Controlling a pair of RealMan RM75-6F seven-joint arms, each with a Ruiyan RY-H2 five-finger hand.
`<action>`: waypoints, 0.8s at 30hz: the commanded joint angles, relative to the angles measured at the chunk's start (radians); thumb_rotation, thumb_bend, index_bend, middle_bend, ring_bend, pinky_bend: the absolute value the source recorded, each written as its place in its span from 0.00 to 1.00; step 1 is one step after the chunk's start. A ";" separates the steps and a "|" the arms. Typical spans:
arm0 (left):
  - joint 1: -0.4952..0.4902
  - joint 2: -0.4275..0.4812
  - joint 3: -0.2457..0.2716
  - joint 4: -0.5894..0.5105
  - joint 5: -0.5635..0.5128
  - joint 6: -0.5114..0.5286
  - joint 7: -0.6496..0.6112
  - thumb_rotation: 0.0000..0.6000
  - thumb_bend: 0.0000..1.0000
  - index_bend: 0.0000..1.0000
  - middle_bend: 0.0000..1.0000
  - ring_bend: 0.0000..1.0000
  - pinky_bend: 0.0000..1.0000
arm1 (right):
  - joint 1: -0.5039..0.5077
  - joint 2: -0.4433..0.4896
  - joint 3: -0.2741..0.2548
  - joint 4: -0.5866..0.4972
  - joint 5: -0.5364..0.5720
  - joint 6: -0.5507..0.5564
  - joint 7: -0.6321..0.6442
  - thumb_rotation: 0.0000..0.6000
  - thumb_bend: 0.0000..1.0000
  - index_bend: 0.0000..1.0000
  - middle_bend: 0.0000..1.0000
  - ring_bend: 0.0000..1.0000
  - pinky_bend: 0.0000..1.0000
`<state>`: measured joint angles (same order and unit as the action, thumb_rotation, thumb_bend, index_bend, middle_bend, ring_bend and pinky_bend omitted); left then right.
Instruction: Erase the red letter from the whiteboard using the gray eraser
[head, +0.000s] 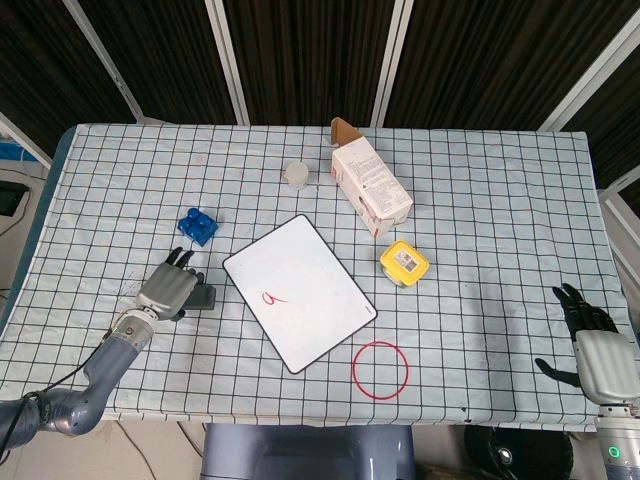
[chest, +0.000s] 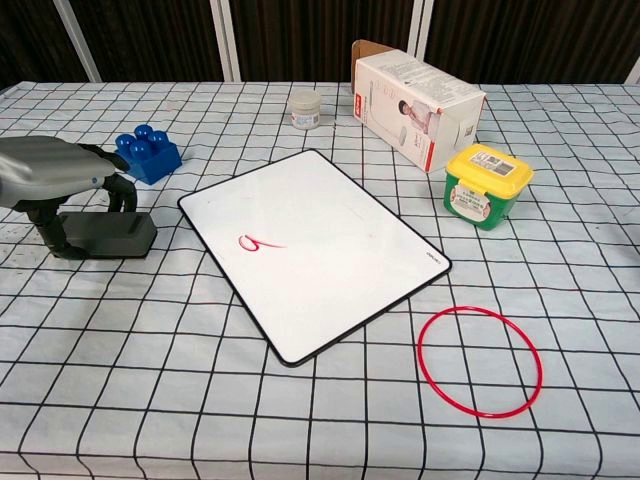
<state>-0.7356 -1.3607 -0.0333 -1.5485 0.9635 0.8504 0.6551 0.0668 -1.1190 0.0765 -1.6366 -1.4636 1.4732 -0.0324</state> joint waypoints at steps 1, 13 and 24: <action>-0.001 0.001 0.002 0.001 0.001 0.002 -0.002 1.00 0.19 0.39 0.40 0.00 0.00 | 0.000 0.000 0.001 0.000 0.001 0.000 0.001 1.00 0.05 0.08 0.08 0.19 0.21; -0.007 0.012 0.005 -0.010 0.012 0.025 -0.009 1.00 0.27 0.43 0.44 0.00 0.00 | 0.001 0.002 0.001 -0.004 0.003 -0.003 0.001 1.00 0.05 0.08 0.08 0.19 0.21; -0.041 0.084 -0.060 -0.142 0.061 0.072 -0.032 1.00 0.28 0.43 0.44 0.00 0.00 | 0.000 0.002 0.001 -0.006 0.004 -0.002 0.000 1.00 0.05 0.08 0.08 0.19 0.21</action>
<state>-0.7642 -1.2891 -0.0774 -1.6688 1.0173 0.9151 0.6231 0.0671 -1.1172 0.0775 -1.6428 -1.4592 1.4707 -0.0323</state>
